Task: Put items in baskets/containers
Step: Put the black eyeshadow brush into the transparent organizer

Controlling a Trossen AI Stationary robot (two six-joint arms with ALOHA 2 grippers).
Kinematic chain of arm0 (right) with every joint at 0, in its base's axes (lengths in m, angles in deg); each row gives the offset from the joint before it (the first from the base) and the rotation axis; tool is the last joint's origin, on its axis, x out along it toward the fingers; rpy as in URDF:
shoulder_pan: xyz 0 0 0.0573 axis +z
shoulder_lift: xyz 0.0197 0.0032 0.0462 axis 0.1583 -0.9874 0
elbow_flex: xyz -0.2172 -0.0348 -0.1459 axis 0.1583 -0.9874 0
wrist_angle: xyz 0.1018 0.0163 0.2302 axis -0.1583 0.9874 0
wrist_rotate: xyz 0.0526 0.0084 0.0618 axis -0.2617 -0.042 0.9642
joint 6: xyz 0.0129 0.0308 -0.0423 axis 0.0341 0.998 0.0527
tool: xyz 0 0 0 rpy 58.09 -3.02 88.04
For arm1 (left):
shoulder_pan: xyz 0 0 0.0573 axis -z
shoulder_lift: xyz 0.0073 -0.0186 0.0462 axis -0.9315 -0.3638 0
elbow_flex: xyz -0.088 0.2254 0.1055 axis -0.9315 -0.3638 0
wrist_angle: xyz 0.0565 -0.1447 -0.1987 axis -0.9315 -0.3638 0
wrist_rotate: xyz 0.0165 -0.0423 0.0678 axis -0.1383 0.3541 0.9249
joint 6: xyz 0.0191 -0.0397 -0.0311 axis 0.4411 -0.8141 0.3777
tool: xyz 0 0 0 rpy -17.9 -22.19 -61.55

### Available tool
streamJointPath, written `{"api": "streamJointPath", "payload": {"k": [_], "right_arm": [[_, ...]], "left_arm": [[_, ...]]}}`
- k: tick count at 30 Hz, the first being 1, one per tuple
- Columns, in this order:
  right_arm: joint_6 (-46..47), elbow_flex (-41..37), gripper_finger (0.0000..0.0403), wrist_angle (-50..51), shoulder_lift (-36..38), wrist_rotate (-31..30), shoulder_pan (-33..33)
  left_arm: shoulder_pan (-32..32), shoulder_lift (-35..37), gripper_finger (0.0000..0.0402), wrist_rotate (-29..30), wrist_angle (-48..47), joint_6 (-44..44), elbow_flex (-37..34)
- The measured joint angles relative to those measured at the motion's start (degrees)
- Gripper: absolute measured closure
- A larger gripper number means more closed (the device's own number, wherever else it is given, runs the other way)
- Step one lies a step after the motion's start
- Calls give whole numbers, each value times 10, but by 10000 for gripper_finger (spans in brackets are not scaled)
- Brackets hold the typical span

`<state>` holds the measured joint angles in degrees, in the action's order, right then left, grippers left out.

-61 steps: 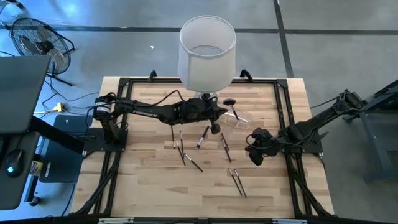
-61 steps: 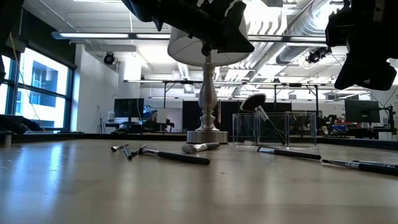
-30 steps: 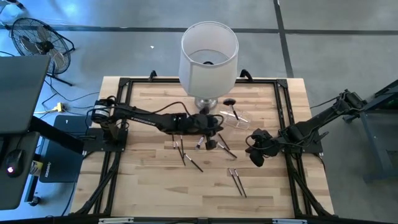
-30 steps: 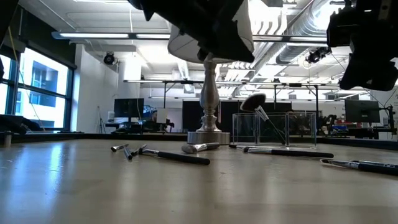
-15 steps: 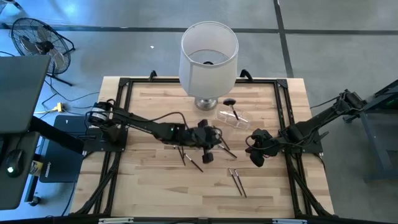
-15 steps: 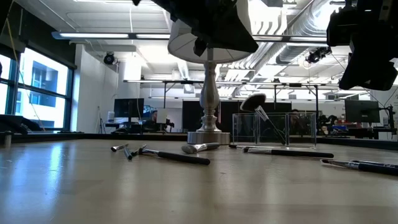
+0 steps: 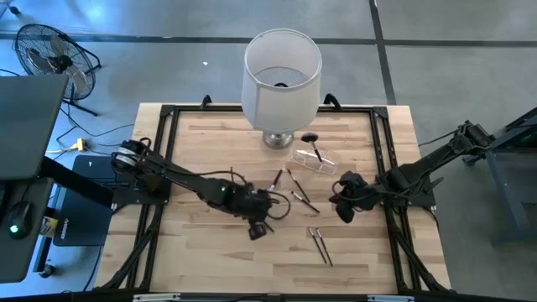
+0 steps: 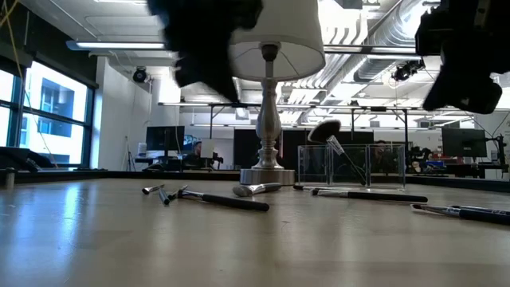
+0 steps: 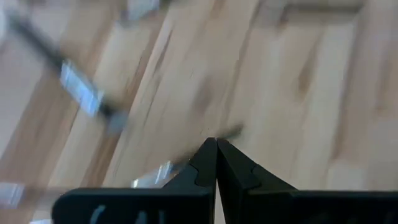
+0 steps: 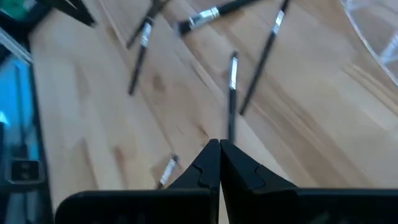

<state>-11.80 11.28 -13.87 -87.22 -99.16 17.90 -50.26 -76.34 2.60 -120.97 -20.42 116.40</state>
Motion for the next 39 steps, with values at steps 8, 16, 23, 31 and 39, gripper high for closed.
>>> {"api": "streamJointPath", "payload": {"k": [8,16,23,31,39], "right_arm": [[-20,11,402,-103,-20,-47,11],[-34,177,403,-40,-209,-58,-3],[16,407,403,183,-407,50,-45],[-36,617,403,326,-559,84,-94],[-49,669,381,398,-607,107,-164]], "left_arm": [[4,27,401,-29,-51,-10,-105],[4,149,401,-52,37,-6,-269],[3,310,401,-16,62,25,-390],[4,448,401,-13,70,26,-460],[4,486,402,-30,62,38,-466]]}}
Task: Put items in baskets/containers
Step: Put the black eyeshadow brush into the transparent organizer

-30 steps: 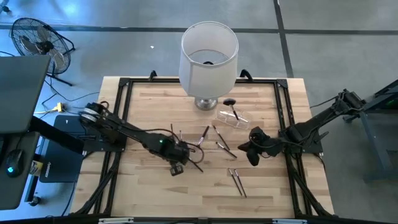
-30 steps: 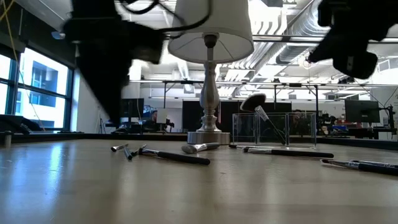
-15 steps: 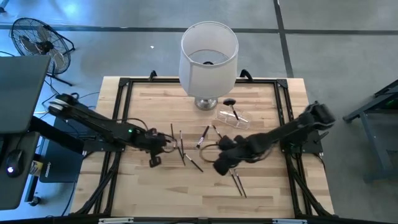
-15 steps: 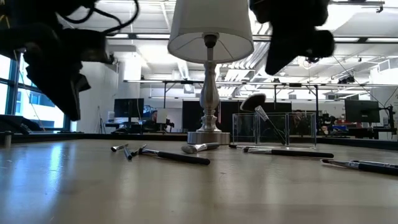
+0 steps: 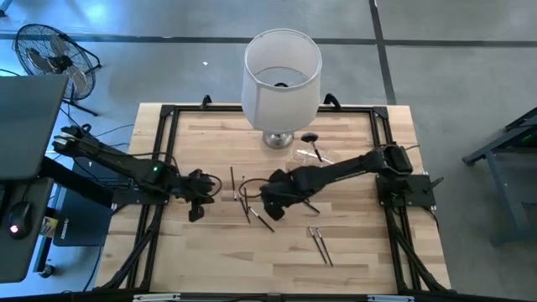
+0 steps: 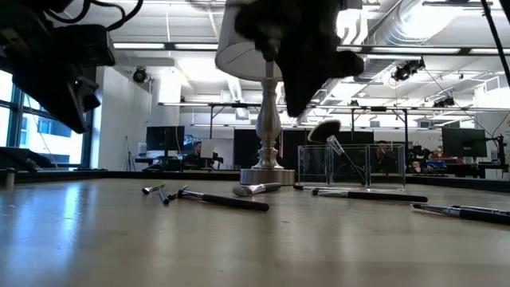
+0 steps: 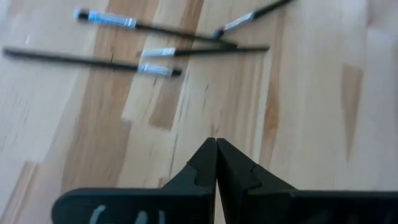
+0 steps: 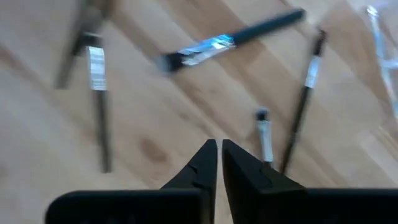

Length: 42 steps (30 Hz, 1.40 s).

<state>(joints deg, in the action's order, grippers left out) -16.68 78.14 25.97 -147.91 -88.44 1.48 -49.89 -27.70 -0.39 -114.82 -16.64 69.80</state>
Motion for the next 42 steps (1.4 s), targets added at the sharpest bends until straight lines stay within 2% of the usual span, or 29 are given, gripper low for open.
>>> {"api": "streamJointPath", "payload": {"k": [5,10,15,18,31,35,40,42], "right_arm": [[0,-42,347,1,-2,46,-30],[-22,-84,313,-15,-1,44,-40],[-82,-129,289,-103,-1,42,-41],[-117,-155,281,-155,0,40,-41],[-144,-223,277,-210,1,41,-54],[-151,-243,294,-242,5,52,-53],[-156,-248,380,-262,4,45,-44],[-161,-248,391,-267,3,38,-40]], "left_arm": [[0,-4,401,-1,1,9,0],[0,-5,401,-3,-3,11,0],[0,-5,402,2,-2,-2,0],[0,-5,401,3,-1,-14,0],[0,-5,402,21,2,-46,0],[0,-5,402,23,1,-46,0],[0,-5,402,35,1,-46,0],[0,-5,401,43,1,-46,0]]}}
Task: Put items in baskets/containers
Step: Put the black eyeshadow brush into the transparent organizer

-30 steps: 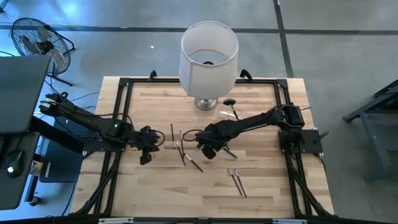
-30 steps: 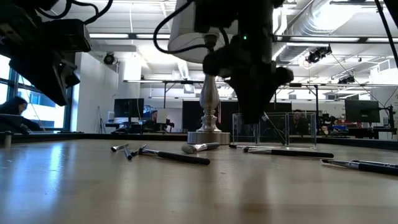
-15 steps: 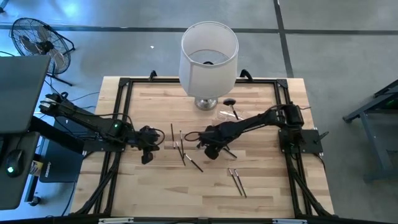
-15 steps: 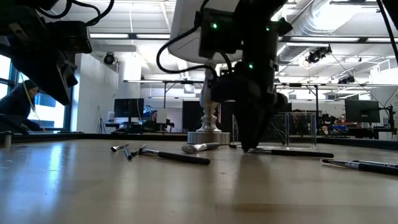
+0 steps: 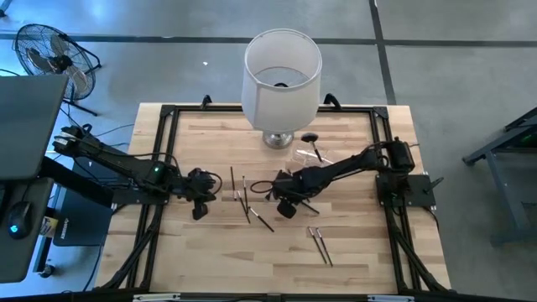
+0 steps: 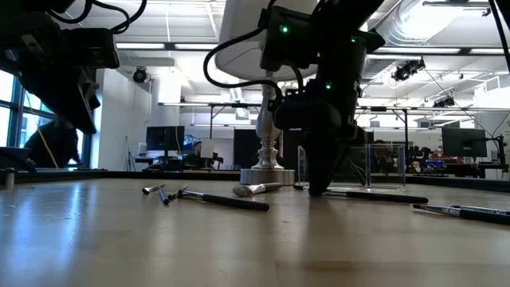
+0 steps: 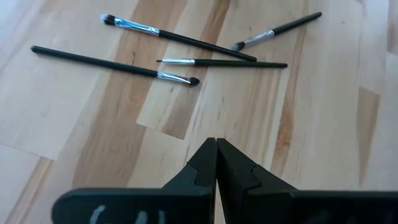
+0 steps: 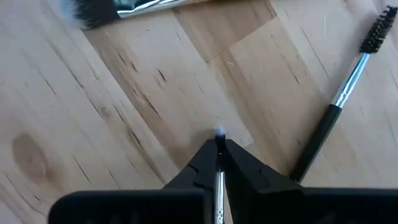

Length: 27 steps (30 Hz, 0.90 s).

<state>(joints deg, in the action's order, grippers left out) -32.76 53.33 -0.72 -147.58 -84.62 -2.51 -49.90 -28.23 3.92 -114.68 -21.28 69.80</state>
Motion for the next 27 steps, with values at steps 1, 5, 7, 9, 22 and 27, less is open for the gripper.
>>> {"api": "streamJointPath", "payload": {"k": [1,5,7,9,22,27], "right_arm": [[-2,0,388,-2,0,-4,2],[-4,3,395,3,7,-21,10],[2,2,396,3,17,-28,14],[16,2,396,1,35,-43,21],[103,3,400,105,217,-268,106],[113,-22,402,162,299,-338,122]], "left_arm": [[0,0,402,4,0,0,0],[0,0,402,6,0,1,0],[0,0,402,6,0,2,0],[0,0,402,8,0,4,0],[0,0,402,21,1,6,0],[0,0,402,28,6,6,0]]}}
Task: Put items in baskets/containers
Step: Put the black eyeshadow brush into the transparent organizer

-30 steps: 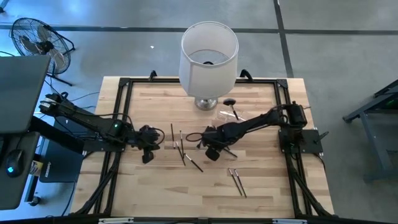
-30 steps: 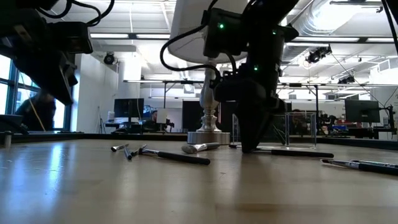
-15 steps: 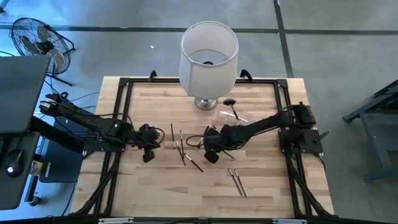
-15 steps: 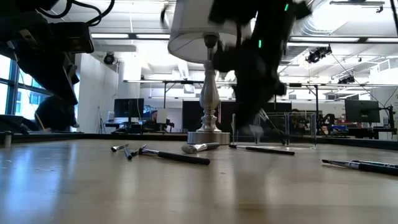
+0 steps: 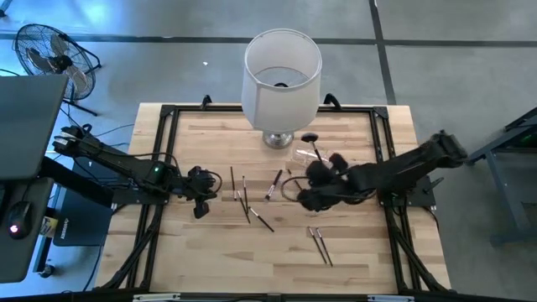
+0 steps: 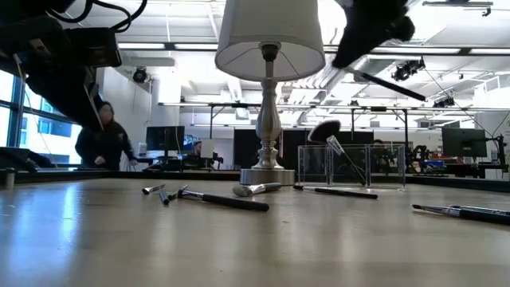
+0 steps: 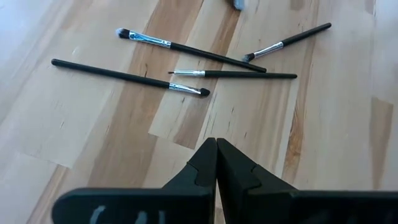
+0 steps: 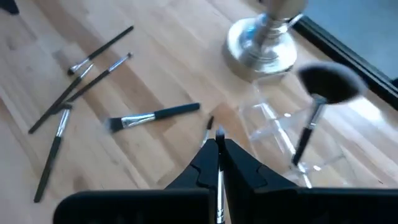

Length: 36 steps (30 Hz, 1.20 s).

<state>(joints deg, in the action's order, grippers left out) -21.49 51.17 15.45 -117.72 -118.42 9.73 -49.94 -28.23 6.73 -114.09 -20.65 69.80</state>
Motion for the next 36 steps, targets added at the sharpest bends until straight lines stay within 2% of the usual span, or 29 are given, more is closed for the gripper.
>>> {"api": "streamJointPath", "payload": {"k": [4,9,12,14,18,20,22,26,31,36], "right_arm": [[21,-109,402,-71,98,-24,1],[-21,-292,402,-300,236,-83,-4],[-106,-408,403,-511,309,-123,-18],[-188,-491,403,-686,340,-126,-37],[-350,-646,403,-1049,348,-81,-95],[-397,-693,403,-1173,332,-44,-136],[-441,-687,403,-1203,324,2,-172],[-489,-650,403,-1194,285,145,-253],[-459,-637,403,-1185,237,216,-312],[-445,-637,403,-1180,197,266,-334]], "left_arm": [[0,0,401,14,12,-6,0],[0,0,402,28,28,-5,0],[0,0,402,28,28,-5,0],[0,0,402,29,28,-5,0],[0,0,402,37,28,-5,0],[0,0,402,43,28,-5,0],[0,0,402,52,28,-5,0],[-4,0,402,63,27,-4,1],[-11,0,402,73,29,-6,1],[-16,0,402,79,27,-6,1]]}}
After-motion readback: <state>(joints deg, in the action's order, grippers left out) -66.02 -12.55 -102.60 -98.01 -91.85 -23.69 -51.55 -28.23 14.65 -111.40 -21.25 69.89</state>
